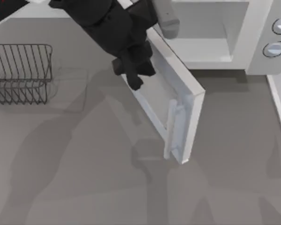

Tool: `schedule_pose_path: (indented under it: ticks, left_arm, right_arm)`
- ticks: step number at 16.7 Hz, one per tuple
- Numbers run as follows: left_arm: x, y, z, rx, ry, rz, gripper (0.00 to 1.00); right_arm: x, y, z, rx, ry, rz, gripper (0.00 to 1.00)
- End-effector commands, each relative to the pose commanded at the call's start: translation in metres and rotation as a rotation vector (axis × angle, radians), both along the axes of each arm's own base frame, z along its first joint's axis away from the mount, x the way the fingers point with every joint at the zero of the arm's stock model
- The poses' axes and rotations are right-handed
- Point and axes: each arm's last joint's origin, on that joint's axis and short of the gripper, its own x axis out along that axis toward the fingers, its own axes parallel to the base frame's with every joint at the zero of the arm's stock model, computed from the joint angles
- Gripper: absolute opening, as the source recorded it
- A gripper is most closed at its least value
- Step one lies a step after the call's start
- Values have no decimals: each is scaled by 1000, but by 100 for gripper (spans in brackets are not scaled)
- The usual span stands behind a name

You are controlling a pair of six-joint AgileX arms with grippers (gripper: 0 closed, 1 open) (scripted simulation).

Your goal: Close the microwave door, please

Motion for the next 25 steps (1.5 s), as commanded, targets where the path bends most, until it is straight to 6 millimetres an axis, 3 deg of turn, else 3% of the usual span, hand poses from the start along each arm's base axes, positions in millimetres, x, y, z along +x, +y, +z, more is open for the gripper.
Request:
schedule_pose_path:
  ticks: [19, 22, 25]
  left_arm:
    - [-1, -36, 1, -1, 0, 5, 0]
    - [0, -34, 1, -2, 0, 9, 0]
    - [-15, -36, 11, -14, -6, -46, 0]
  right_arm:
    - [0, 0, 0, 0, 0, 0, 100]
    - [0, 0, 0, 0, 0, 0, 100]
    - [0, 0, 0, 0, 0, 0, 100]
